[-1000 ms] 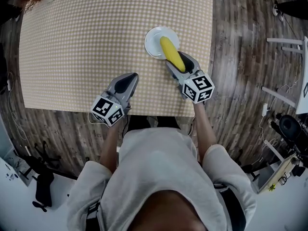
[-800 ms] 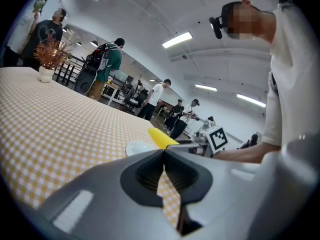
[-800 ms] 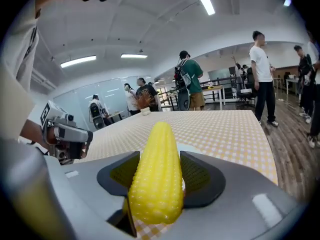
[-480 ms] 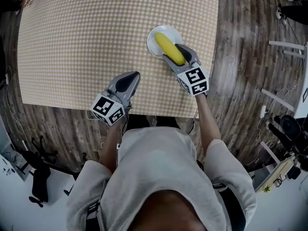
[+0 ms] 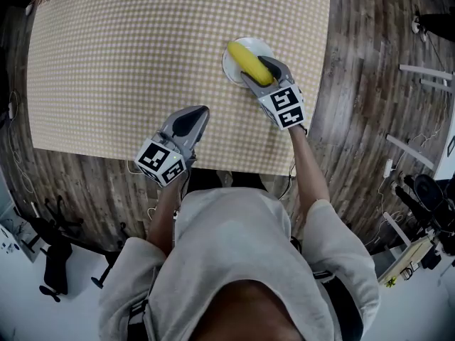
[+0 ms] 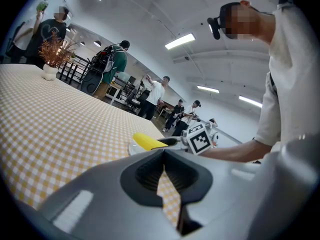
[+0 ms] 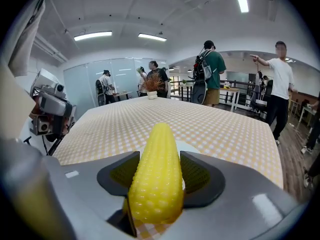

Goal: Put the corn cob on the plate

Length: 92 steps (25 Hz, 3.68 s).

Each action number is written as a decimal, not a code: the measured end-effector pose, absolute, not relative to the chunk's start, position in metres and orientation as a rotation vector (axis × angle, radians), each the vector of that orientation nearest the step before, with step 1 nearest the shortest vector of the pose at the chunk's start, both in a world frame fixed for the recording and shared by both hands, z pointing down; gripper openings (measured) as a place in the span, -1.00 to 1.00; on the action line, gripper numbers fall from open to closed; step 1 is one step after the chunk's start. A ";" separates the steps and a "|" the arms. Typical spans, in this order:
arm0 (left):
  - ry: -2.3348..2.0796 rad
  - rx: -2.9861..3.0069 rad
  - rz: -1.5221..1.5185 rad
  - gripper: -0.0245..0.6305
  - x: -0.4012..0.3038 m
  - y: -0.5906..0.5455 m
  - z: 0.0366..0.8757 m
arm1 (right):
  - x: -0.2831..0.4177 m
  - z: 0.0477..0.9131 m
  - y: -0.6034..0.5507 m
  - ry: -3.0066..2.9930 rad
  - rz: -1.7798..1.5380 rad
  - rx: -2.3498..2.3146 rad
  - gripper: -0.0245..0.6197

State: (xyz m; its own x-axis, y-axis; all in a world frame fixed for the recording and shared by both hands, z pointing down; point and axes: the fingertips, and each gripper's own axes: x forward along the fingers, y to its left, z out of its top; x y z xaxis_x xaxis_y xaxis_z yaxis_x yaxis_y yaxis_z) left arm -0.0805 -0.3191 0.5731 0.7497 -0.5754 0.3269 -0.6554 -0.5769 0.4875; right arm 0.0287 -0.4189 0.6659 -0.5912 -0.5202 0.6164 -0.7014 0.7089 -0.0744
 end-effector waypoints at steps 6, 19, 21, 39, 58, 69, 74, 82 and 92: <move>-0.931 2.341 0.170 -0.90 -0.083 -0.320 0.575 | 0.028 0.680 -0.423 -2.303 0.409 0.897 -0.12; -0.934 2.336 0.147 -0.90 -0.083 -0.327 0.577 | 0.029 0.697 -0.425 -2.225 0.344 0.866 -0.12; -0.935 2.335 0.143 -0.90 -0.084 -0.326 0.576 | 0.029 0.697 -0.425 -2.219 0.353 0.870 -0.11; -0.931 2.349 0.130 -0.90 -0.095 -0.318 0.568 | 0.021 0.689 -0.424 -2.231 0.321 0.903 -0.03; -0.946 2.441 0.106 -0.90 -0.083 -0.313 0.528 | 0.048 0.634 -0.425 -2.257 0.264 1.095 -0.57; -0.953 2.594 0.074 -0.90 -0.049 -0.282 0.461 | 0.072 0.579 -0.362 -2.321 0.350 1.198 -0.92; -0.979 2.654 0.069 -0.90 -0.033 -0.260 0.436 | 0.076 0.541 -0.331 -2.443 0.341 1.194 -0.92; -1.027 2.719 0.057 -0.90 -0.004 -0.230 0.414 | 0.092 0.478 -0.298 -2.620 0.266 1.262 -0.92; -0.965 2.800 -0.005 -0.90 -0.006 -0.210 0.388 | 0.091 0.408 -0.260 -2.716 0.236 1.415 -0.92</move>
State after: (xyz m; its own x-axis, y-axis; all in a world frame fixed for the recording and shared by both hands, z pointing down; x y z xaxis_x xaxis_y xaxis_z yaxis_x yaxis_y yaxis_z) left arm -0.0063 -0.2098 0.3876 0.7895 -0.6113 0.0552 -0.6107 -0.7732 0.1709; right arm 0.0906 -0.2601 0.4082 -0.5736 -0.8083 0.1325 -0.8191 0.5643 -0.1032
